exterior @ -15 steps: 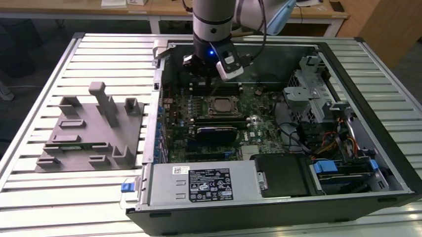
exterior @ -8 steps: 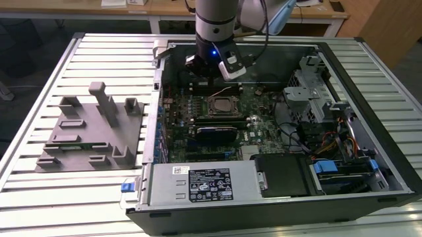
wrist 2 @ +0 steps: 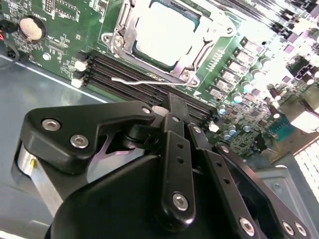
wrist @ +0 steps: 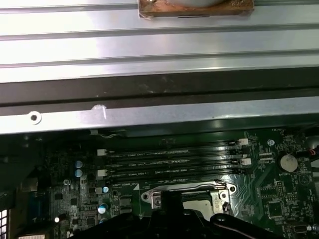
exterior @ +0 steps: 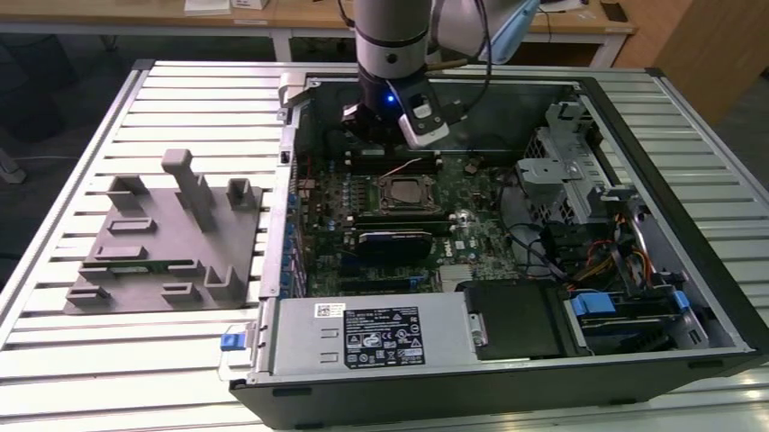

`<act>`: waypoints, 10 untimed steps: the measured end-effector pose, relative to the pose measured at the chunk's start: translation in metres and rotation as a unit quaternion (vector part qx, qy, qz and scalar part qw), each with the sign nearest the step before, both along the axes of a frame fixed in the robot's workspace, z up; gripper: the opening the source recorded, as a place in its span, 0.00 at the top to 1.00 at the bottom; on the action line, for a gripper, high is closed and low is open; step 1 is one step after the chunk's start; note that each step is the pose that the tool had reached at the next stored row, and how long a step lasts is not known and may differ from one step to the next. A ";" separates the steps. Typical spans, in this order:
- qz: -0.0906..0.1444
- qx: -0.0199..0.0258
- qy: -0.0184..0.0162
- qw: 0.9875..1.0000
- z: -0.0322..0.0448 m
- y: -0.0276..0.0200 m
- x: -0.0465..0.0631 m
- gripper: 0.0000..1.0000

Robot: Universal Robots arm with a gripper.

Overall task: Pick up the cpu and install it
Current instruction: 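Install the first cpu locking lever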

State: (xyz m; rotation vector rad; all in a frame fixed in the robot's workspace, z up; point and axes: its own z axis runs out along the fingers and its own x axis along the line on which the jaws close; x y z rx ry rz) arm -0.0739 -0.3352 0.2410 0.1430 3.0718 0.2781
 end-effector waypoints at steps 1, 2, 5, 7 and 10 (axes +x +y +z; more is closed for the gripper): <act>-0.002 0.000 0.000 1.000 -0.0004 0.0000 0.001 0.89; -0.003 -0.001 0.000 1.000 -0.0007 0.0000 0.002 0.89; -0.007 -0.001 0.000 1.000 -0.0016 0.0000 0.004 0.89; -0.010 -0.002 0.000 1.000 -0.0021 0.0001 0.006 0.89; -0.014 -0.003 0.000 1.000 -0.0030 0.0002 0.009 0.89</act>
